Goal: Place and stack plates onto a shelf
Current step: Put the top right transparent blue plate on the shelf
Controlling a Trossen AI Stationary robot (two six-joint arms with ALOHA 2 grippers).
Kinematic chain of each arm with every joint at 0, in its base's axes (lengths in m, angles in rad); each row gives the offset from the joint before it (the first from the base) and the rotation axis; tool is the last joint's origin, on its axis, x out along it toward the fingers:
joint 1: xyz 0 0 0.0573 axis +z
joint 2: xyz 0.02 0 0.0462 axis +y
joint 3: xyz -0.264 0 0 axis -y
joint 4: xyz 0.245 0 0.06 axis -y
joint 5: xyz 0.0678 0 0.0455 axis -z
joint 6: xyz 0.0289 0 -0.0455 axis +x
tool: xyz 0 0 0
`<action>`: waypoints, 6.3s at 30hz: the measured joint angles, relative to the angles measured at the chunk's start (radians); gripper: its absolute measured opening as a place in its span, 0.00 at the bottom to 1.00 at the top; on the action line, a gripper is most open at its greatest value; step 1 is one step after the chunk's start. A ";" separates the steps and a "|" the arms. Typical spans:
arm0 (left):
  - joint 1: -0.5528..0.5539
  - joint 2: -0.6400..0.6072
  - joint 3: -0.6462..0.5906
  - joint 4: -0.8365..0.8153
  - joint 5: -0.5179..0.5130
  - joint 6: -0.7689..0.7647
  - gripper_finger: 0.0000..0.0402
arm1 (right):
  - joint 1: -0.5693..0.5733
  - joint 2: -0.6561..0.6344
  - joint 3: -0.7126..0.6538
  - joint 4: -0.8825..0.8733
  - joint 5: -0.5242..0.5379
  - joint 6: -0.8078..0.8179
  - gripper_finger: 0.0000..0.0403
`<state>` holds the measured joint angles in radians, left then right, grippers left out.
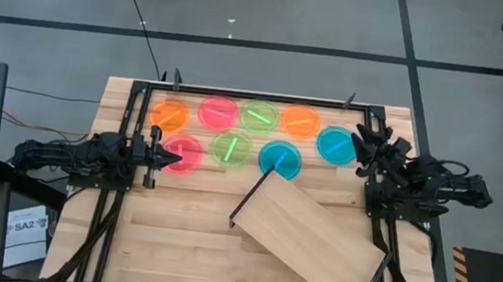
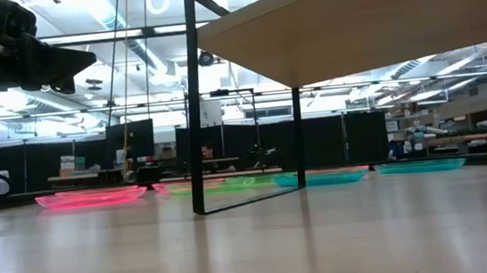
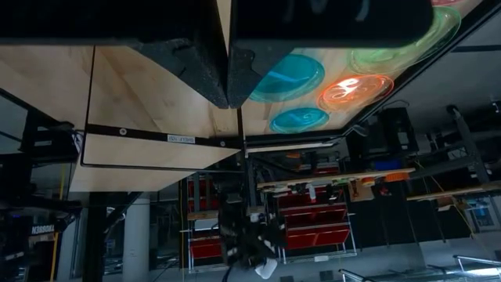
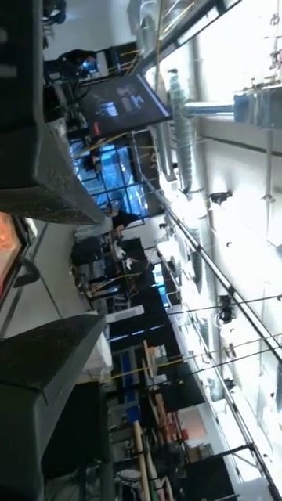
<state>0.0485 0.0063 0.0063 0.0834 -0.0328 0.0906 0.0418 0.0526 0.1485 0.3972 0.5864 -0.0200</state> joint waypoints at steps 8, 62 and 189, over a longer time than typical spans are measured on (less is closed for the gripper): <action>0.000 0.000 0.000 0.000 0.000 0.000 0.02 | 0.000 0.154 0.220 -0.273 0.157 0.080 0.51; 0.000 0.000 0.000 -0.001 0.000 -0.001 0.02 | -0.963 1.026 0.637 -1.185 -0.461 0.322 0.51; 0.000 0.000 0.000 -0.002 -0.060 0.001 0.02 | -0.914 0.976 0.197 -0.928 -0.361 1.102 0.02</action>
<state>0.0486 0.0067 0.0063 0.0818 -0.0925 0.0914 -0.8726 1.0283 0.3458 -0.5308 0.2259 1.0817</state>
